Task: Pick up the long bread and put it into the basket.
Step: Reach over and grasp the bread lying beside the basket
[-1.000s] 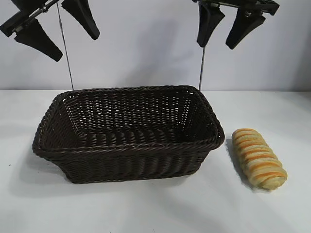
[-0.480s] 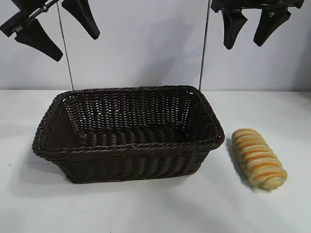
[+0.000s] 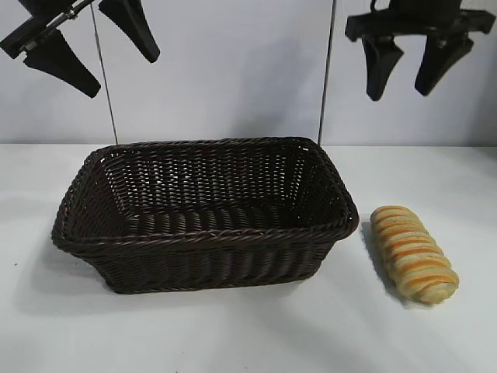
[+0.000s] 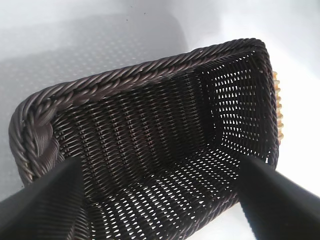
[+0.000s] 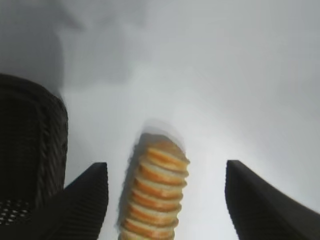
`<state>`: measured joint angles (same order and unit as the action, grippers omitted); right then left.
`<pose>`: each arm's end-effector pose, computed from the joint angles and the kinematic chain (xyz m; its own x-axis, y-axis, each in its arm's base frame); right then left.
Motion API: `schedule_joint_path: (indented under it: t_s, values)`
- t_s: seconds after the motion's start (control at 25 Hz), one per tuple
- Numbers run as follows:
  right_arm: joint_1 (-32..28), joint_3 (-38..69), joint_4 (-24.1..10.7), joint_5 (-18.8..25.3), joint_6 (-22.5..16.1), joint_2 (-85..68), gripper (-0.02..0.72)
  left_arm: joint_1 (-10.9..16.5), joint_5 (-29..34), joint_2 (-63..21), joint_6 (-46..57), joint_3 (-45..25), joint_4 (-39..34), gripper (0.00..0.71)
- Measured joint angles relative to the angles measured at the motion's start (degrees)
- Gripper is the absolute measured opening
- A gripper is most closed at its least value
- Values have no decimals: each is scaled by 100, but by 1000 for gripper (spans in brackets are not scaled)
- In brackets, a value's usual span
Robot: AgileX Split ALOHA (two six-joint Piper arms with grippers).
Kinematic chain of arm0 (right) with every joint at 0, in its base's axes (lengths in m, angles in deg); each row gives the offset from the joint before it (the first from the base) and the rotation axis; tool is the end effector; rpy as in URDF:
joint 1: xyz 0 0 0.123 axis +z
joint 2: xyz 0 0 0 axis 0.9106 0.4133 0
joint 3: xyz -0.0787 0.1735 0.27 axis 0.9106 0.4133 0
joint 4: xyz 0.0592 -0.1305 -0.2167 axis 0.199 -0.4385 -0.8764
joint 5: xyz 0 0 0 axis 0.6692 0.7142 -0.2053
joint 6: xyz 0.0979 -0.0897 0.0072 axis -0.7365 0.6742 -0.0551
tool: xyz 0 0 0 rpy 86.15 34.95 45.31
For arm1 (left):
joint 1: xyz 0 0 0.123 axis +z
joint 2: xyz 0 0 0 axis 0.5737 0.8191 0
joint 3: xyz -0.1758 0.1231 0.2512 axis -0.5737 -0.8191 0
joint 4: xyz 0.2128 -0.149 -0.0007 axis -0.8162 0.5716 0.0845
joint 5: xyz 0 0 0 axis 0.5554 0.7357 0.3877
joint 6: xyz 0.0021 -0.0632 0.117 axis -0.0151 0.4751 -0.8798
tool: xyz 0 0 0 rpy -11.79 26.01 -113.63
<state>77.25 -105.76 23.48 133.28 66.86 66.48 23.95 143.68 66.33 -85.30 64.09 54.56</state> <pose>0.4153 0.0819 0.1955 -0.9764 -0.2142 -0.0277 -0.2134 0.9765 -0.0286 0.4243 -0.1478 0.3003 -0.9488 0.0876 -0.3036 0.2327 0.8438 -0.4836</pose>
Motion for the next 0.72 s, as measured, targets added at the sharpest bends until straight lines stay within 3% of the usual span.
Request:
schedule_joint_path:
  t_s: [0.32,0.72]
  values:
    - [0,984,24,-1087,-298,0,499,0,0,0,0,0,0,606]
    - [0,1434,42,-1758,-530,70,501,0,-5,0,0,0,0,606]
